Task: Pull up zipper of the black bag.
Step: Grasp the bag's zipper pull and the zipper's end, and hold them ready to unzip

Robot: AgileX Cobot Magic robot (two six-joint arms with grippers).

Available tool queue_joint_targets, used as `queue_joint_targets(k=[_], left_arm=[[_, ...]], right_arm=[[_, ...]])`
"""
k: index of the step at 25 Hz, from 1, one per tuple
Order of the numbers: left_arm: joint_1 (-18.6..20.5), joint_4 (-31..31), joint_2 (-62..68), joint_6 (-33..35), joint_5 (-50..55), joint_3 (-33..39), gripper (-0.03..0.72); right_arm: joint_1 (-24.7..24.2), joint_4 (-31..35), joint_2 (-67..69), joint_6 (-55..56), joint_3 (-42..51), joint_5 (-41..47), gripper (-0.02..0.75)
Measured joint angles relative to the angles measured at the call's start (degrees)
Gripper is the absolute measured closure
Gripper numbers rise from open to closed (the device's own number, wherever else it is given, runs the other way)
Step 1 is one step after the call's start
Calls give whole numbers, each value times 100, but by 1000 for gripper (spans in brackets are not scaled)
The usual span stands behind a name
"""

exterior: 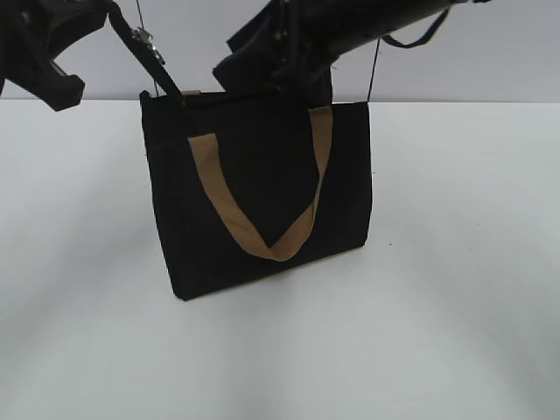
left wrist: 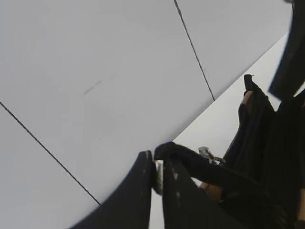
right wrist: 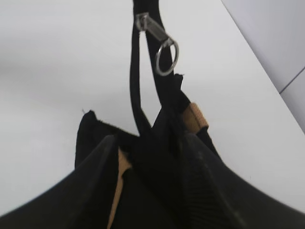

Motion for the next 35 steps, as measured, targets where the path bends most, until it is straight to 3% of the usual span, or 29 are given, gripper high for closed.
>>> queue_joint_targets(k=[9,19,22,26,35], left_arm=[[0,6,0,0,-115,0,666],[0,11,0,0,-146,0,666],[0,11,0,0,-151,0,666],[0,11,0,0,-146,0,666],[0,-52,0,0,1133,0,666]], right_arm=[[360,187,1229,-5,-1380,6,402],[364,511,1413,-5,-1573,-18,442],[364,579,1413,-10,-1573,-18,530],[366,593,1413,-10,-1579,-18,727],[366,-196,1413,710,-1579,-174,752]])
